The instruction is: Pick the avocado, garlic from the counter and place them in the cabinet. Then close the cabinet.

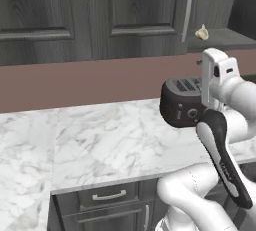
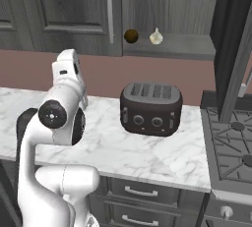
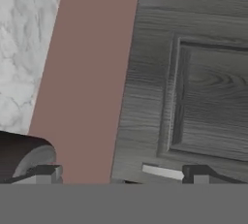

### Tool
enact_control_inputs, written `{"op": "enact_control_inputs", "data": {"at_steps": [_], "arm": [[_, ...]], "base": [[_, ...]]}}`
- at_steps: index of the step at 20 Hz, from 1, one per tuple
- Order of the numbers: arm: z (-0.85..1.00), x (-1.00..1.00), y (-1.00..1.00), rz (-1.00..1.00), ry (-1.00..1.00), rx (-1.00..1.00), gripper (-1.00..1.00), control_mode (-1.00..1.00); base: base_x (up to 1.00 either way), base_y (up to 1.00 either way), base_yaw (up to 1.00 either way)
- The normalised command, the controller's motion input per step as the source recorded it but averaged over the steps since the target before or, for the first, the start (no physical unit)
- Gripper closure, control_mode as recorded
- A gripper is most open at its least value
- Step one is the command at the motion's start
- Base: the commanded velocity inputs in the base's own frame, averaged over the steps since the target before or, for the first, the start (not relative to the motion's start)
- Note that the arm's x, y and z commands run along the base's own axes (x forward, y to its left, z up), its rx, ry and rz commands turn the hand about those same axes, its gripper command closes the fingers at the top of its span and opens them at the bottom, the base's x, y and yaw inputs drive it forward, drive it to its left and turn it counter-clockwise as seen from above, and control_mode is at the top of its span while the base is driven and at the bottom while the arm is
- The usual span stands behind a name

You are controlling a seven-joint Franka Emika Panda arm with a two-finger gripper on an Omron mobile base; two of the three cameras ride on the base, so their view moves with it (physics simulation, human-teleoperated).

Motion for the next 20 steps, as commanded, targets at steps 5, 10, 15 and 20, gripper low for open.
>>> {"op": "enact_control_inputs", "data": {"at_steps": [5,10,15,20], "arm": [[-0.03,-0.9,-0.37,0.08,0.2,0.06,-1.0,-1.0],[-0.26,-0.91,-0.28,-0.01,0.09,0.05,-1.0,-1.0],[-0.47,-0.94,-0.21,-0.06,-0.03,0.03,-1.0,-1.0],[-0.59,-0.69,-0.29,-0.05,-0.1,0.02,-1.0,-1.0]], "base": [[0.0,0.0,0.0],[0.0,0.0,0.0],[0.0,0.0,0.0],[0.0,0.0,0.0]]}}
